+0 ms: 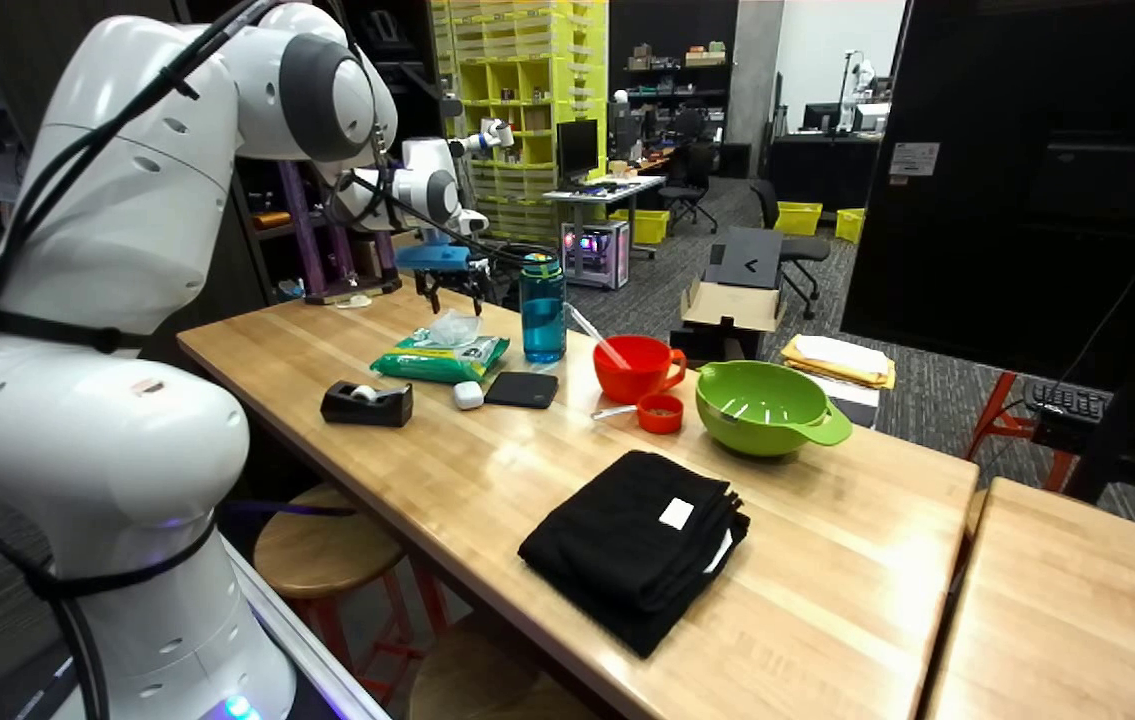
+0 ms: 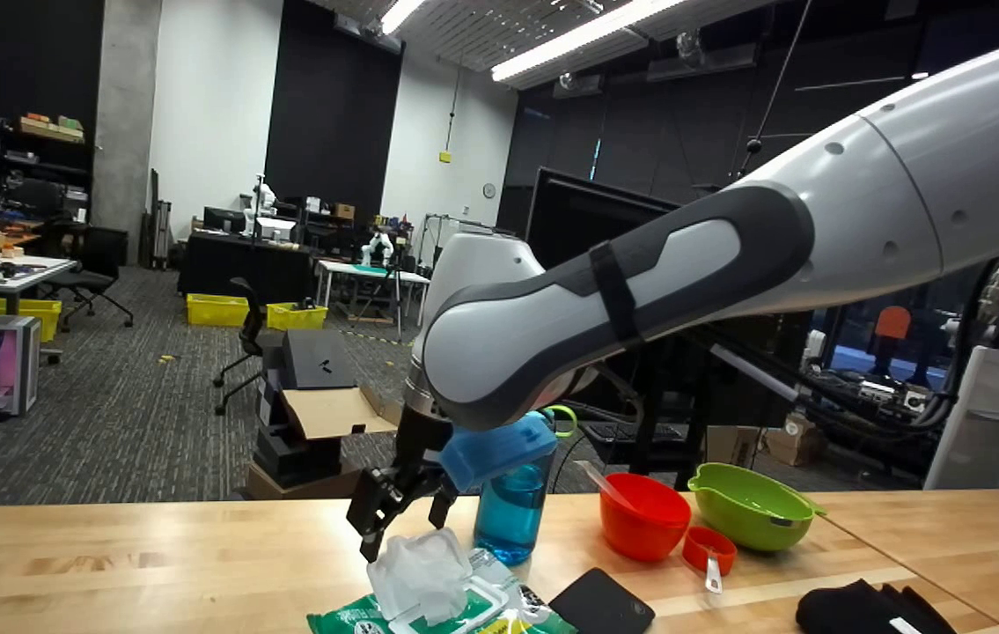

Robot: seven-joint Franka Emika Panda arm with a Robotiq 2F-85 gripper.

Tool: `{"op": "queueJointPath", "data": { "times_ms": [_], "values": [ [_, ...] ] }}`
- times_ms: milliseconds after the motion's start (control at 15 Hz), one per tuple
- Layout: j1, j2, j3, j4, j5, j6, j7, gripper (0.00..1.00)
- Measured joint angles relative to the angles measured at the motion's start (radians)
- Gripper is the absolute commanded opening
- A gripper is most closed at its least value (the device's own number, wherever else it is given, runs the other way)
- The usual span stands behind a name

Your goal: Close the pack of wipes

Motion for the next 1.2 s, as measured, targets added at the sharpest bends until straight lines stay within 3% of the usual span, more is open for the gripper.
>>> {"op": "queueJointPath", "data": {
  "times_ms": [1200],
  "values": [
    [0.0, 0.036, -0.001, 0.04, -0.013, 0.026, -0.003, 1.0]
  ]
}}
